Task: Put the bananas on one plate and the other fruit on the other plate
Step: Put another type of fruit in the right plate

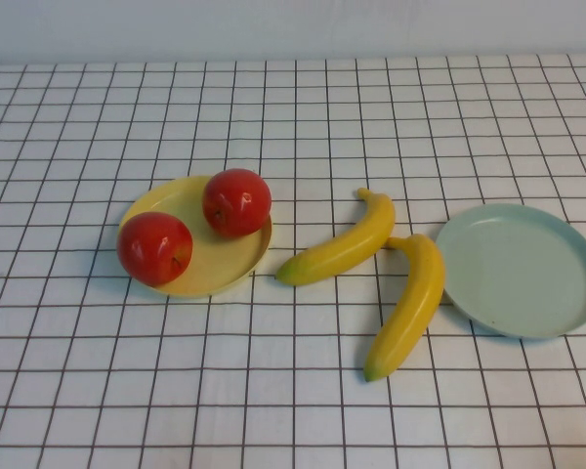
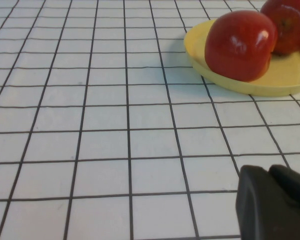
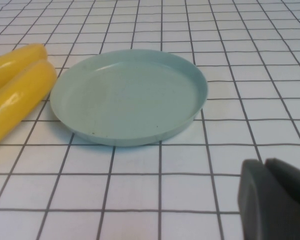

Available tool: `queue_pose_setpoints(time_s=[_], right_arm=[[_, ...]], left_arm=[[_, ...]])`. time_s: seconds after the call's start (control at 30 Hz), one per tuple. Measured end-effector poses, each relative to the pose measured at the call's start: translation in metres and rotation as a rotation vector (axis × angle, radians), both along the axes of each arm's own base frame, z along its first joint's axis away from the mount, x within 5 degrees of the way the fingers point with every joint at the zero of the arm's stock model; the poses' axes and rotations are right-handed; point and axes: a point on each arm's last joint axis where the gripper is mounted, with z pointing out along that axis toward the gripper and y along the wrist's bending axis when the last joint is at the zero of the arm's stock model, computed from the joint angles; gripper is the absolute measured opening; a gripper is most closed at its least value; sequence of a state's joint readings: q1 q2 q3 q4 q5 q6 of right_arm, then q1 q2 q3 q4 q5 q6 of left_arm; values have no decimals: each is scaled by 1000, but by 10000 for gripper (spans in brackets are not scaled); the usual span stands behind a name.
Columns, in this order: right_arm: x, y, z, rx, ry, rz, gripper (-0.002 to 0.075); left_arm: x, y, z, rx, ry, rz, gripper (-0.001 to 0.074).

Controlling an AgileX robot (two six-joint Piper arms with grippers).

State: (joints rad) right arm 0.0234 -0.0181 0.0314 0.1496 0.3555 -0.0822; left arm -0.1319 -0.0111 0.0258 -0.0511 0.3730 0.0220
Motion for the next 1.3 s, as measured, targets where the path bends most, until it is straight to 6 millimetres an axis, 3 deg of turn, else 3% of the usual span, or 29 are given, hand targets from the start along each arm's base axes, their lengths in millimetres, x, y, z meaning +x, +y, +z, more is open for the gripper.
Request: queue_pose_setpoints(time_s=[0.7,0.77,0.97,1.03,1.3], right_arm=[[1,0,2,3,-23,-3,-16],[1,2,6,110,-61,-7,-16],[3,8,25,994,-138,-62,-16],[3,4,29,1151,-174,-102,-16],[3,-14,34,1285,-321,-246,-16]], left_arm=[[0,0,0,0,2,0,1],[0,0,0,0,2,0,1],[0,0,0,0,2,0,1],[0,0,0,0,2,0,1],[0,0,0,0,2,0,1]])
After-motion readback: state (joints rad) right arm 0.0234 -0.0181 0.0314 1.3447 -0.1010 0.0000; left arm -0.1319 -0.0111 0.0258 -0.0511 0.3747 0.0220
